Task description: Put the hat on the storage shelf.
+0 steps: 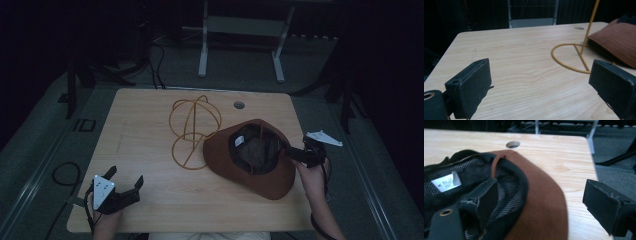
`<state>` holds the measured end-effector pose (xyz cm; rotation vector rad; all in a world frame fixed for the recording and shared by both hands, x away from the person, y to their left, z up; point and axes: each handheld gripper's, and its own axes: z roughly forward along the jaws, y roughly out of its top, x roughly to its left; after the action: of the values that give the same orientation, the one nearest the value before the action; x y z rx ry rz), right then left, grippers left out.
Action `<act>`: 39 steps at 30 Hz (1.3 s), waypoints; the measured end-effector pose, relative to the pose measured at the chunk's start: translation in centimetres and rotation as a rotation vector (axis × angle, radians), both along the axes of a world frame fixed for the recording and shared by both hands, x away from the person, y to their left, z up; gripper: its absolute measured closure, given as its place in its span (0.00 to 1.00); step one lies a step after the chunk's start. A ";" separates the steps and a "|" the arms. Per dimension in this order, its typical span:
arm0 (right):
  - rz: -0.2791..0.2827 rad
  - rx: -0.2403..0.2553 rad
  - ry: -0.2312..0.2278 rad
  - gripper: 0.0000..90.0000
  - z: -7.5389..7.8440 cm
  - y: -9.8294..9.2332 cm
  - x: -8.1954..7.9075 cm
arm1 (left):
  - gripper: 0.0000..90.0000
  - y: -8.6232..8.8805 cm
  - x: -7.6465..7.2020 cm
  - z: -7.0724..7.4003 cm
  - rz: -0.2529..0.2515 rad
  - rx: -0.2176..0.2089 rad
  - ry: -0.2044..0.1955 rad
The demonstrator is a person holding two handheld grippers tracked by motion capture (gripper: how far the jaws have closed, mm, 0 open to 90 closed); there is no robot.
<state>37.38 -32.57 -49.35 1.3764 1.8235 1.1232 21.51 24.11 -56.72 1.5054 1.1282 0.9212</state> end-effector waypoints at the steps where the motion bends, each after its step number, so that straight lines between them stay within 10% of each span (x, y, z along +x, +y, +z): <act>1: 0.017 -0.003 0.016 0.15 -0.1 0.4 0.3 | 0.06 -0.1 0.0 0.0 -0.002 0.005 0.001; 22: -0.048 -0.130 0.177 0.26 -3.7 4.5 4.7 | 0.06 -0.9 -0.2 0.2 -0.033 0.028 -0.011; 39: -0.107 -0.287 0.200 0.27 -6.9 6.7 5.7 | 0.06 -0.9 -0.1 0.2 -0.042 0.023 0.000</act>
<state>43.10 -25.86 -56.20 1.4337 1.9351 0.6586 21.37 23.22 -56.57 1.5423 1.0859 0.9083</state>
